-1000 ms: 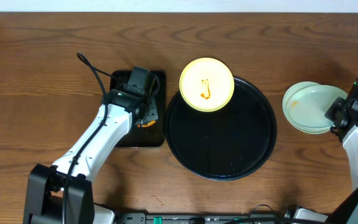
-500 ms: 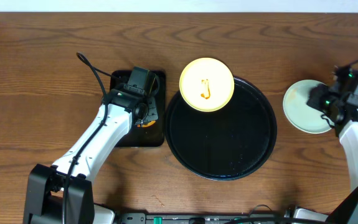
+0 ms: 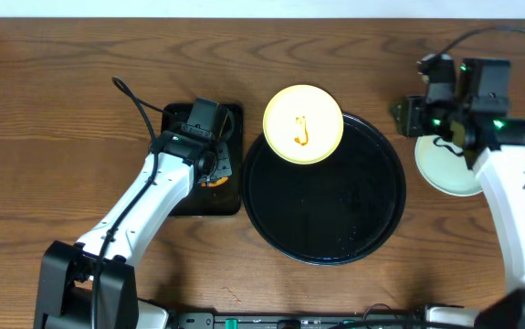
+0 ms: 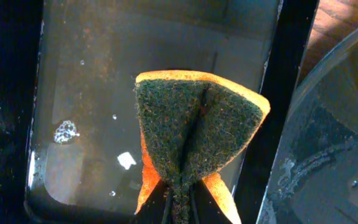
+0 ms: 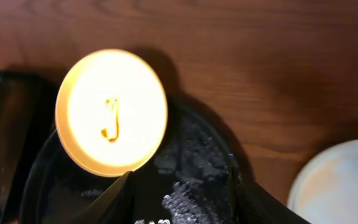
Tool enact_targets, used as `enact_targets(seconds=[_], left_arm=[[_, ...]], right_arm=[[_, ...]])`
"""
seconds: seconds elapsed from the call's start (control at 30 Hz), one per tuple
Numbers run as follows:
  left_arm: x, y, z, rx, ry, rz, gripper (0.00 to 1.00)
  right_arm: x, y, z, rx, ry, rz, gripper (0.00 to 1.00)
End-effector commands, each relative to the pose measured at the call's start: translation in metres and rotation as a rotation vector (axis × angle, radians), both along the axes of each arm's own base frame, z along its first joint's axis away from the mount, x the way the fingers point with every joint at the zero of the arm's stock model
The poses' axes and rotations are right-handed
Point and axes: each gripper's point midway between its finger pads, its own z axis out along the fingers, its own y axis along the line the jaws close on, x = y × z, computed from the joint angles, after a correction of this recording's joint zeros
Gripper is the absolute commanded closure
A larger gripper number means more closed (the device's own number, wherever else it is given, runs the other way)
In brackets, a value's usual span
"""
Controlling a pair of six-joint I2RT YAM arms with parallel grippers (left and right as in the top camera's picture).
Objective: Clean dirty plates on tray and stack at the side
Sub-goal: 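Move right gripper to the yellow plate and pull it onto tray center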
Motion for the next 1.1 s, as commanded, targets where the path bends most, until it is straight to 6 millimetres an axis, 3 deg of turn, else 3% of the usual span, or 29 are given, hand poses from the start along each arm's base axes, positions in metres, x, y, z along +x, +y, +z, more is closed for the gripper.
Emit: enact_targets(seconds=[0.0,0.23,0.43,0.67,0.83,1.0,1.07], left_arm=[[0.002,0.002,-0.003,0.019,-0.006,-0.037,0.91],[0.009,0.0,-0.001,0.027,-0.036,-0.082,0.91],[0.01,0.001,-0.001,0.035,-0.038,-0.087,0.91],[0.014,-0.001,-0.001,0.042,-0.053,-0.118,0.91],[0.013,0.0,-0.018,0.054,-0.009,-0.119,0.91],[0.008,0.002,-0.045,0.075,0.072,-0.121,0.91],[0.005,0.002,-0.056,0.083,0.103,-0.122,0.91]], right_arm=[[0.009,0.022,-0.012,-0.003,0.047,0.089,0.53],[0.021,0.053,-0.065,-0.017,0.159,0.157,0.49],[0.038,0.059,-0.112,-0.017,0.229,0.074,0.51],[0.045,0.069,-0.15,0.024,0.292,0.035,0.58],[0.037,0.083,-0.171,0.025,0.339,0.069,0.6],[0.032,0.093,-0.175,0.019,0.351,0.089,0.93],[0.03,0.095,-0.175,0.02,0.359,0.089,0.99]])
